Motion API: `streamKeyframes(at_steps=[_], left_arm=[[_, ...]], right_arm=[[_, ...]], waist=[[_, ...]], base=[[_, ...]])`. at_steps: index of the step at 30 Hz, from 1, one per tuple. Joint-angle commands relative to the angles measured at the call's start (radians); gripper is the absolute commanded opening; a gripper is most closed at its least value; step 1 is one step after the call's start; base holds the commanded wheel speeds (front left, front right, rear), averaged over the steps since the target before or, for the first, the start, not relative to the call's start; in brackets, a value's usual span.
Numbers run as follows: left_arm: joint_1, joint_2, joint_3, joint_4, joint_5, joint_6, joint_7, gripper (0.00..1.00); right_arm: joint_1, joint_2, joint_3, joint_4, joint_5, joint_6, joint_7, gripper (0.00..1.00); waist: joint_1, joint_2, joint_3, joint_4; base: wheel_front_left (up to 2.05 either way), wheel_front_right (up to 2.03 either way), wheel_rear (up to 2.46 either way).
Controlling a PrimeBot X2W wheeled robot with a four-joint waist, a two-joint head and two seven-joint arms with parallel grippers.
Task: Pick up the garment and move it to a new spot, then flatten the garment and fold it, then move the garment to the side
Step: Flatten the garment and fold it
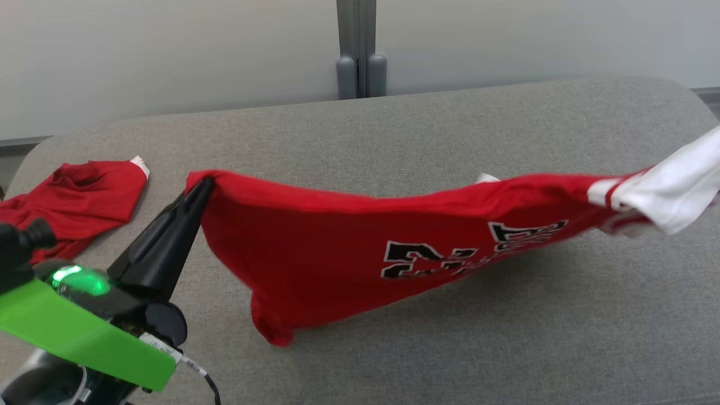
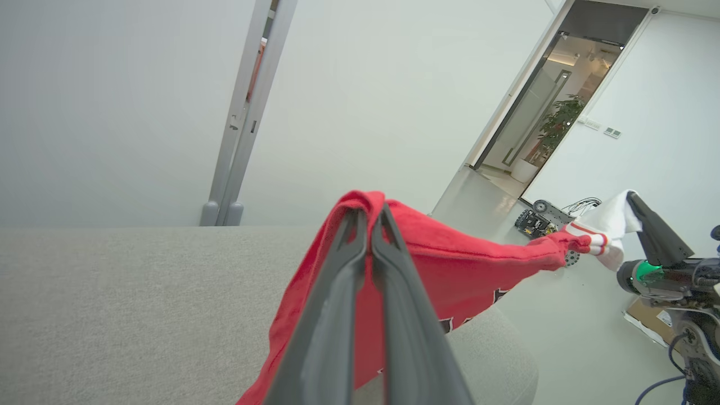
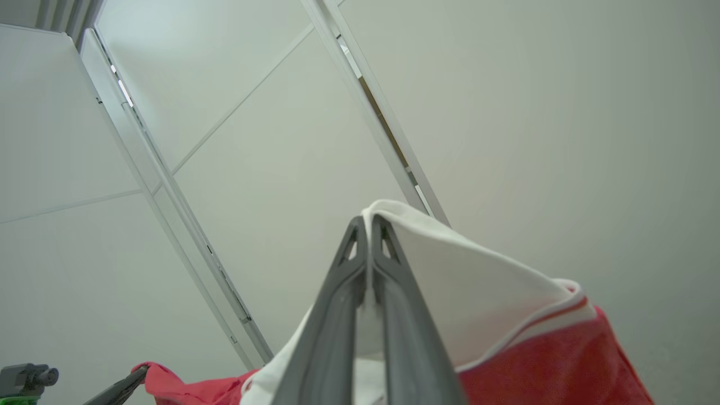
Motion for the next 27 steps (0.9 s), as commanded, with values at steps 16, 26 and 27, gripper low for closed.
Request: streamKeyframes(at_steps=[16,26,27], left_arm=[[-0.959,0.028,-0.120,0.397,0.079,0.109,0.153,0.00],[-1.439,-0.029,-0.170,0.983,0.302,0.066,-0.192,0.00],[-1.453,-0.033,-0.174,1.021,0.311,0.050,-0.235,0.00]], right_arm=[[-0.938,-0.046,-0.079,0.369,-0.274,0.000,0.322,0.00],[-1.497,0.143,-0.004,0.894,-0.595,0.000,0.013,0.00],[-1.512,0.150,0.003,0.925,-0.604,0.000,-0.014,0.00]], waist=[[0.0000,0.0000,0.424,-0.062],[0.0000,0.0000,0.577,-0.077],[0.0000,0.0000,0.579,-0.077]], base=[[0.00,0.00,0.00],[0.00,0.00,0.00],[0.00,0.00,0.00]])
